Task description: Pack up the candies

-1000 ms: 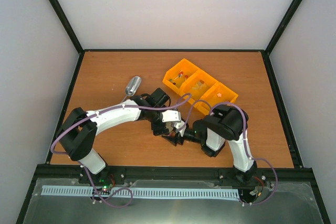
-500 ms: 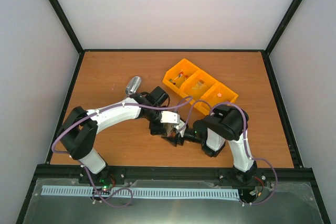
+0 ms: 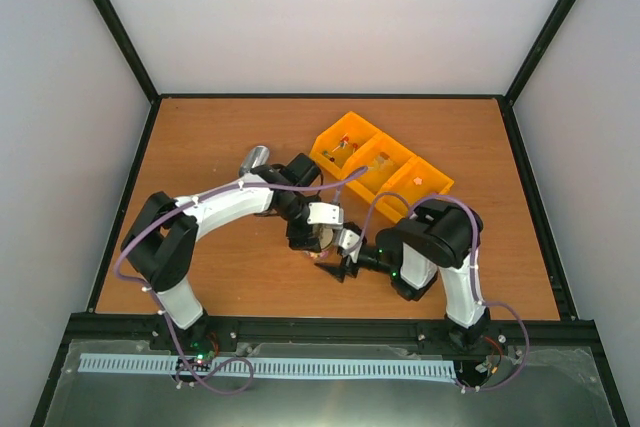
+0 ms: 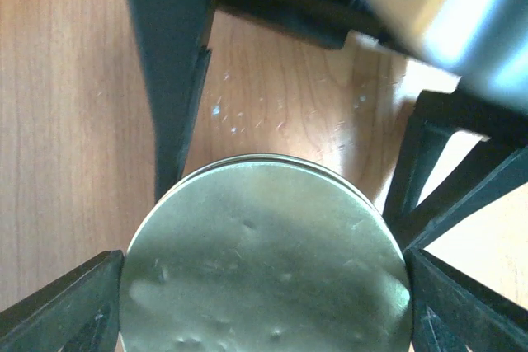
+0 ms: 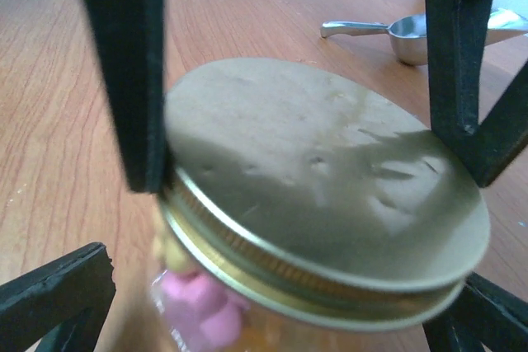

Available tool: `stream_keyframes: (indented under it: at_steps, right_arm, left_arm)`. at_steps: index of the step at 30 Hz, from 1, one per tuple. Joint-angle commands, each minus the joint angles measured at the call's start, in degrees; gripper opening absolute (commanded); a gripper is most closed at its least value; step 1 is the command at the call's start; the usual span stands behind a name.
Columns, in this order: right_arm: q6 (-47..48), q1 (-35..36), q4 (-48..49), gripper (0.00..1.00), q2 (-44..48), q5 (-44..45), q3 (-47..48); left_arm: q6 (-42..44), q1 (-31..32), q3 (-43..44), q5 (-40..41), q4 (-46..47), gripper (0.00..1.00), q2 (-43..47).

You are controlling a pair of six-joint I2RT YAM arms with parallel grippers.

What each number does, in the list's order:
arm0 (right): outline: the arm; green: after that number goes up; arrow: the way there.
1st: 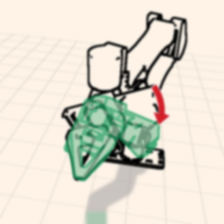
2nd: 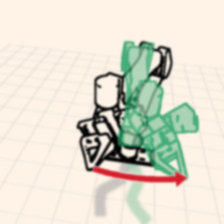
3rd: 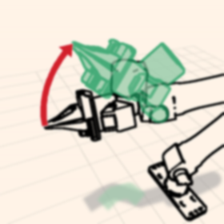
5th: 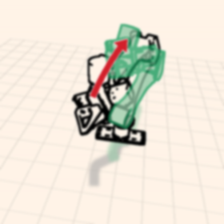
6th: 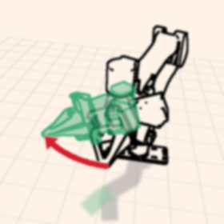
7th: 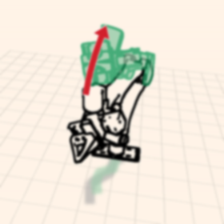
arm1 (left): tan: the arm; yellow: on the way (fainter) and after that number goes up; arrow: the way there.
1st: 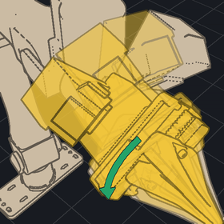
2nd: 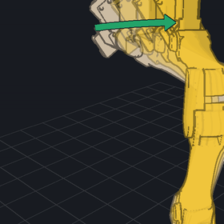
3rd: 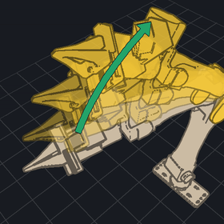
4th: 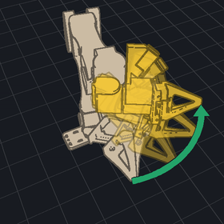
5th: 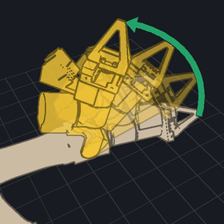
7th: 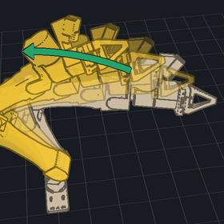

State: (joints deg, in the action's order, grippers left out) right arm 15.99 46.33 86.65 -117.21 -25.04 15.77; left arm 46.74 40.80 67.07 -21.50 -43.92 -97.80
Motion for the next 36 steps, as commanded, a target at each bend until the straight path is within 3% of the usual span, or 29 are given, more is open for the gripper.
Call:
stream_keyframes:
  at_steps: [1,11,12,17,22,26,31,36]
  right_arm:
    - [4.50,-0.40,9.14,1.00,3.58,-5.53,-2.19]
    - [6.88,-5.38,9.09,1.00,10.57,-4.55,-7.38]
    - [6.74,-6.12,9.19,1.00,11.11,-4.69,-7.91]
    - [5.09,-7.98,5.32,1.00,17.27,-4.36,-8.36]
    - [3.86,-10.64,-1.06,1.00,24.49,-4.49,-8.34]
    - [2.63,-12.66,-10.85,1.00,32.12,-4.32,-6.84]
    - [-0.81,-16.06,-10.92,1.00,33.79,-3.50,-5.54]
    - [-5.74,-20.09,-13.60,1.00,35.98,-3.84,-2.38]
  left_arm:
    - [1.81,-2.83,0.85,8.04,0.95,0.16,-3.17]
    - [0.71,-3.18,2.90,13.48,2.08,0.25,-6.09]
    - [0.41,-3.22,3.24,14.07,1.94,0.29,-6.38]
    - [-1.64,-3.43,4.55,11.61,0.81,0.69,-5.55]
    - [-3.83,-3.52,6.74,7.34,-1.51,0.97,-3.90]
    - [-5.58,-3.77,8.09,4.55,-2.59,1.00,-2.23]
    - [-8.31,-4.57,10.10,0.71,-3.82,1.00,-0.04]
    - [-13.26,-9.21,13.95,-3.37,-4.12,1.00,2.43]
